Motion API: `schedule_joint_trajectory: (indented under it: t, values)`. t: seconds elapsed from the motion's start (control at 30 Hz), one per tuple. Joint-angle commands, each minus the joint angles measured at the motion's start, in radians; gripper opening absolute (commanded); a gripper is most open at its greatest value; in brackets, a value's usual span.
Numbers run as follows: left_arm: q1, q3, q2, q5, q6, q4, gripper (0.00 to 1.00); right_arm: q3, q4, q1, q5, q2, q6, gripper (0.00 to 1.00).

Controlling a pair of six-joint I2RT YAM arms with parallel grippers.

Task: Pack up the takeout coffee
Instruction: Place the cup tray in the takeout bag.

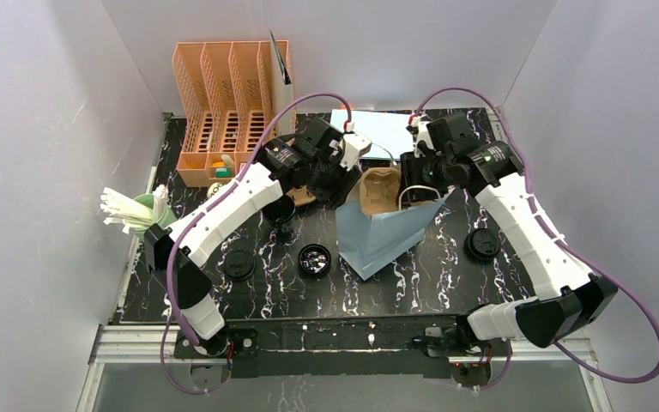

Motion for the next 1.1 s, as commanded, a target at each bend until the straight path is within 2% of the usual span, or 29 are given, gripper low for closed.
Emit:
schedule_joint_trajectory:
  t: [0.0, 0.33, 0.5, 0.67, 0.87, 1.07]
  values:
    - [-0.002, -0.021, -0.06, -0.006, -0.012, -0.006, 0.51, -0.02, -0.003, 0.067, 0.091, -0.022, 0.005, 0.2]
    - [-0.002, -0.083, -0.119, -0.008, -0.053, 0.152, 0.47, -0.031, -0.081, 0.125, 0.134, -0.023, 0.032, 0.2]
    - [-0.002, -0.134, -0.154, 0.021, -0.054, 0.225, 0.46, -0.02, -0.107, 0.147, 0.22, -0.007, 0.045, 0.2]
    - [-0.002, -0.153, -0.147, 0.019, -0.091, 0.241, 0.48, -0.085, -0.028, 0.159, 0.263, -0.032, 0.052, 0.19]
    - [0.002, -0.145, -0.135, -0.051, -0.123, 0.231, 0.47, -0.184, 0.086, 0.17, 0.321, -0.081, 0.042, 0.17]
    - [0.002, -0.14, -0.12, 0.055, -0.138, 0.285, 0.49, -0.273, 0.196, 0.173, 0.304, -0.138, 0.037, 0.18]
